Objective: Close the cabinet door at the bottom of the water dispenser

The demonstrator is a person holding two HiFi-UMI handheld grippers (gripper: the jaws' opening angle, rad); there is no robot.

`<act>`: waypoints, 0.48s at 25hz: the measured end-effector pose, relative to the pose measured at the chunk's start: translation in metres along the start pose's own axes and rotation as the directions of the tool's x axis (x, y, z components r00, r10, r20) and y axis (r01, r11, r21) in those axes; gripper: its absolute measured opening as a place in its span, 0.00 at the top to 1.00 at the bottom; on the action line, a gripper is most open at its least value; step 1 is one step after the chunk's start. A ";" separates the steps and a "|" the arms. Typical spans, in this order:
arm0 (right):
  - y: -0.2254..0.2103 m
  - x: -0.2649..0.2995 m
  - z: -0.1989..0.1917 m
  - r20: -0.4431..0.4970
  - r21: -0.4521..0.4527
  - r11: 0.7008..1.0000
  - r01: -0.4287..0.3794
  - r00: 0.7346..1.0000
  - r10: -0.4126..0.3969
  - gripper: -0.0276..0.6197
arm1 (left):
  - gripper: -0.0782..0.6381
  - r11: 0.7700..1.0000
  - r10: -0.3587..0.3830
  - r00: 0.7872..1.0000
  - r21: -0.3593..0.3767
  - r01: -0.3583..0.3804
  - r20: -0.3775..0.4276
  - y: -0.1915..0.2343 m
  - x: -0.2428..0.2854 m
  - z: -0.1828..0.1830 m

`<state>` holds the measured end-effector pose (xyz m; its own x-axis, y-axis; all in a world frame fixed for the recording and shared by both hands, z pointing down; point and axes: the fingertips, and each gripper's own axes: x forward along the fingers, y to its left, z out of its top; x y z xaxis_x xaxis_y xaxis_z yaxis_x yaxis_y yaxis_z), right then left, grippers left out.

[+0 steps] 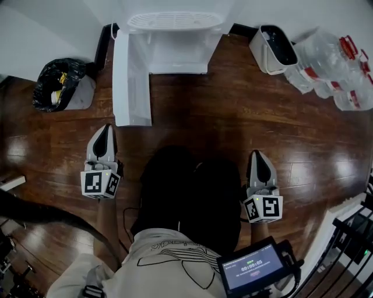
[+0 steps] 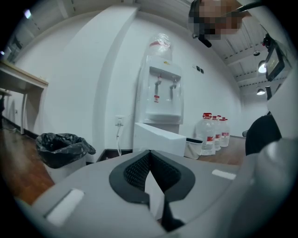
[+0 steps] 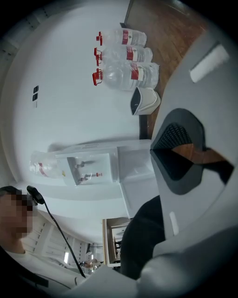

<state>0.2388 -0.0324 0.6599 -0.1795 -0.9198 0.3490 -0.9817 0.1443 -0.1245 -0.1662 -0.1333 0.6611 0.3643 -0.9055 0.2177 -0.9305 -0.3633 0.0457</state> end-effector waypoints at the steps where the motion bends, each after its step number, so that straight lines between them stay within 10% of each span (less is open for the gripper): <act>1: -0.003 0.000 -0.005 0.004 0.012 1.000 0.012 1.000 -0.012 0.95 | 0.89 1.000 -0.022 1.000 -0.002 0.022 0.012 -0.005 0.007 -0.003; 8: -0.015 0.010 -0.029 0.003 0.044 0.999 -0.011 1.000 0.011 0.95 | 0.88 0.947 -0.320 0.945 0.010 0.320 0.073 -0.110 0.039 -0.001; 12: -0.002 0.030 -0.038 -0.028 0.031 0.997 -0.073 0.997 0.074 0.95 | 0.89 0.959 -0.285 0.957 0.033 0.283 0.061 -0.102 0.036 -0.011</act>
<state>0.2333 -0.0470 0.7057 -0.2532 -0.8958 0.3651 -0.9635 0.1995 -0.1788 -0.0584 -0.1259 0.6753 0.6156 -0.7762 0.1360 -0.7876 -0.6118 0.0734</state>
